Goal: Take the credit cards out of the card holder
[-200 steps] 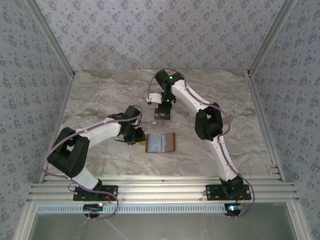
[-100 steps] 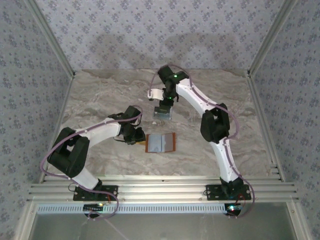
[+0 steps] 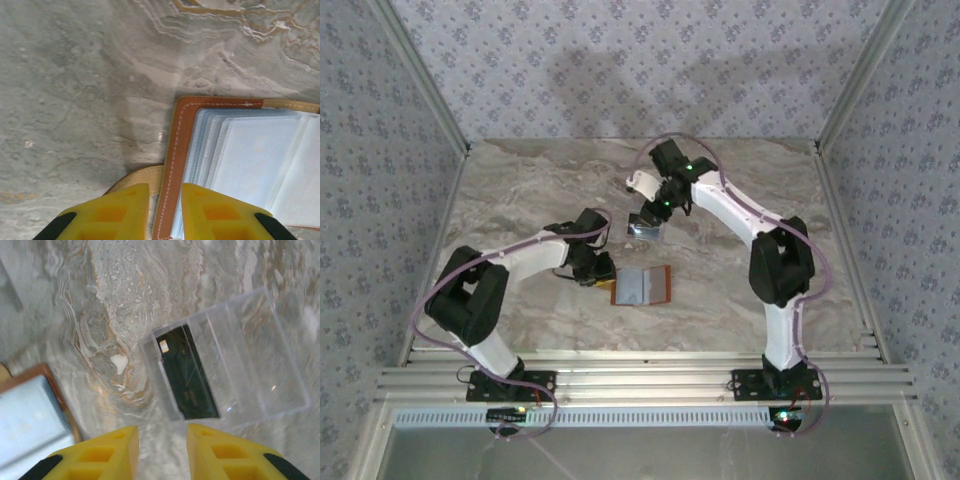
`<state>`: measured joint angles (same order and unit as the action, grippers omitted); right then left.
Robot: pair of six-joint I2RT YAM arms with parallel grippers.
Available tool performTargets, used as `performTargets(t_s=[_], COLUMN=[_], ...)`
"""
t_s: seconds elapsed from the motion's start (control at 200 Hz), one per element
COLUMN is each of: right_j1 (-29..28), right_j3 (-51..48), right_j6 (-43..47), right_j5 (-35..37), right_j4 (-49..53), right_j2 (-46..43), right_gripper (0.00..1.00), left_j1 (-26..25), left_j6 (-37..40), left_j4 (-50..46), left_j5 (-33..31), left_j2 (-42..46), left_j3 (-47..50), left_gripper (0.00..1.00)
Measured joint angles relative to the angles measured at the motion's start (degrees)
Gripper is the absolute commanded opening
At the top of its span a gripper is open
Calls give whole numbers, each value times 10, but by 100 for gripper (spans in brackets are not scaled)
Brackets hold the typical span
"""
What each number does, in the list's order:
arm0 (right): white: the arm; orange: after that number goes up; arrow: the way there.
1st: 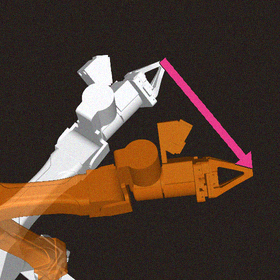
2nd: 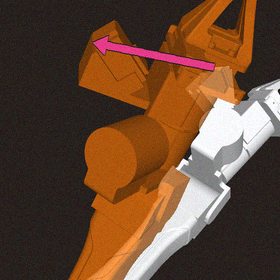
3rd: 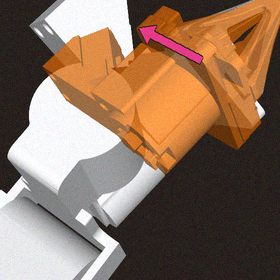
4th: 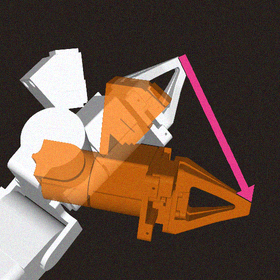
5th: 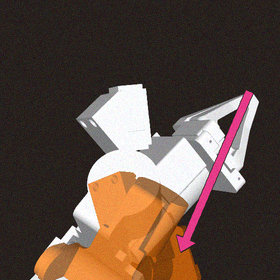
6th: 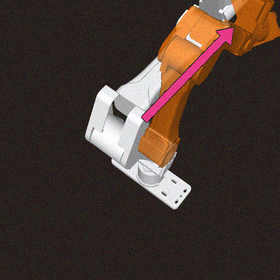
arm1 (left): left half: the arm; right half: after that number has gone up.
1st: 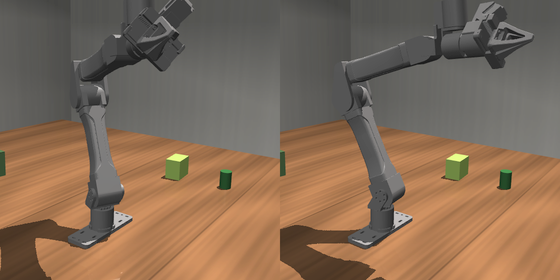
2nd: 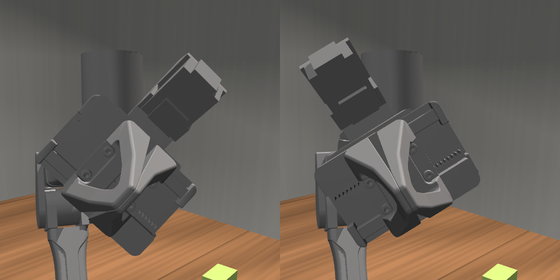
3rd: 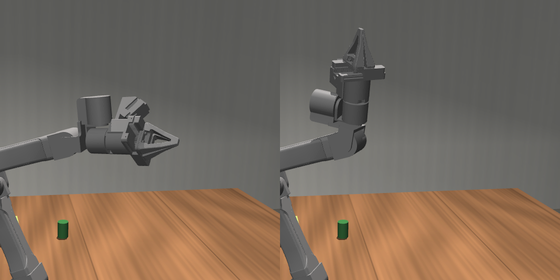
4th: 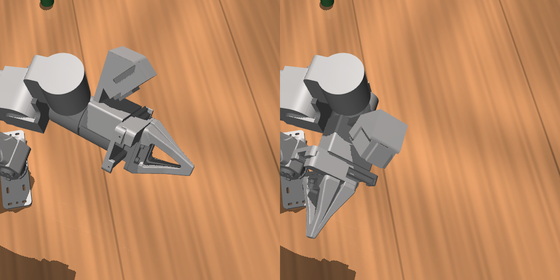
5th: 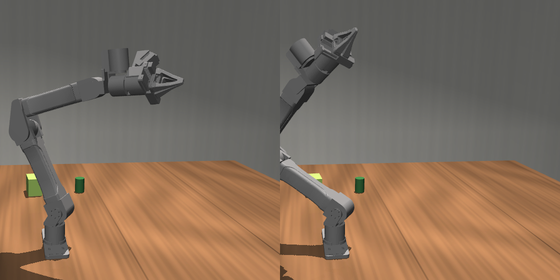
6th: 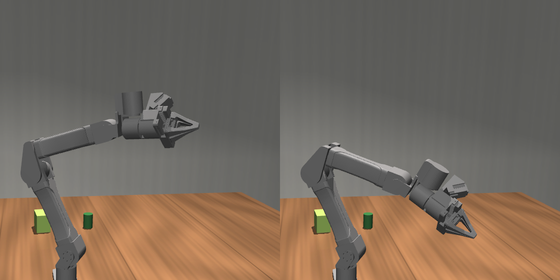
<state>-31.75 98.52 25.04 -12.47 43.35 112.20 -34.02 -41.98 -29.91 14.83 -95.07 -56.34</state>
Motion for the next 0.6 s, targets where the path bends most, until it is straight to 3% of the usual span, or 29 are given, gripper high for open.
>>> performTargets(t_s=[0.31,0.6], right_j1=[-2,-32], right_j3=[-186,-318], right_j6=[-299,-476], right_j5=[-17,-78], right_j4=[-99,-148], right_j2=[-144,-183], right_gripper=[24,24], left_j1=[-18,-28], left_j6=[5,6], left_j4=[0,-1], left_j5=[3,4], left_j2=[-22,-27], left_j3=[-18,-22], left_gripper=[24,24])
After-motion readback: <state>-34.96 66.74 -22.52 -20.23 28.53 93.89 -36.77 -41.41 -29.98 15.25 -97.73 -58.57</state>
